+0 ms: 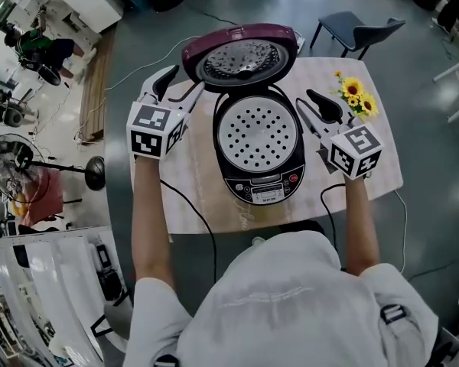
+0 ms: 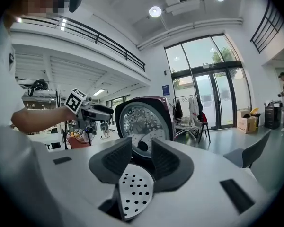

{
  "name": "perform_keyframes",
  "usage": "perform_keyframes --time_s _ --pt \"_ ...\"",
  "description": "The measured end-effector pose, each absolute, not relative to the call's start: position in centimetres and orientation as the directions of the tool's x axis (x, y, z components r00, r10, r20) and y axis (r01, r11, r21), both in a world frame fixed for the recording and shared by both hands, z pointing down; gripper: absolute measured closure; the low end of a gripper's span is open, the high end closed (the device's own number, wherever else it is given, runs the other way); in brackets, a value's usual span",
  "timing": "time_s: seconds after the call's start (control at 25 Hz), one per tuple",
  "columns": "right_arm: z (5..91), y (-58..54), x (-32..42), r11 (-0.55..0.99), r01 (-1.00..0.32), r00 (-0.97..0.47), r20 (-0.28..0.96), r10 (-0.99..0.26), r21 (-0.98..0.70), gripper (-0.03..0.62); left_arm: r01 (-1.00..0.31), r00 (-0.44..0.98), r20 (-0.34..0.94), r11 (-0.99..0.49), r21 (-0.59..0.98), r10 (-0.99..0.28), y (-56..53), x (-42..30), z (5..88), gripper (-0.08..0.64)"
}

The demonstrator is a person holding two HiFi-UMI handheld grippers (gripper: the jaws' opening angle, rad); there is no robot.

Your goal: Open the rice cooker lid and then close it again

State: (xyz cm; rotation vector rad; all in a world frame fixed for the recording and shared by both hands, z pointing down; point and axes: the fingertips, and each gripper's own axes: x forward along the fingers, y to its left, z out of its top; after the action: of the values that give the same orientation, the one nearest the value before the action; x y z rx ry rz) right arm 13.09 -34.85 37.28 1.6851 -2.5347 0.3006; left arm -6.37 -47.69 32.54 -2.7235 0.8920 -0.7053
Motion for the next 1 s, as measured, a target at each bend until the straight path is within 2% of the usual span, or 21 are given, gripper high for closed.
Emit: perform_keyframes --time_s 0.28,0.64,1.0 --pt "39.0 -35.6 13.7 0.370 -0.917 -0.395 0.222 -0.891 -0.146 0.485 -0.464 0.723 0.397 -0.823 -0.328 -0.566 -51.2 -4.2 32.5 0.245" --pt "40.2 -35.8 14.0 0.387 -0.911 -0.411 0.255 -0.875 -0.140 0.483 -0.342 0.758 0.431 -0.861 -0.377 -0.490 -51.6 -1.2 32.3 0.245" --pt "40.0 -35.3 14.6 0.388 -0.918 -0.395 0.245 -0.885 -0.078 0.506 -0.314 0.745 0.459 -0.862 -0.399 -0.484 -51.0 -1.0 32.3 0.259"
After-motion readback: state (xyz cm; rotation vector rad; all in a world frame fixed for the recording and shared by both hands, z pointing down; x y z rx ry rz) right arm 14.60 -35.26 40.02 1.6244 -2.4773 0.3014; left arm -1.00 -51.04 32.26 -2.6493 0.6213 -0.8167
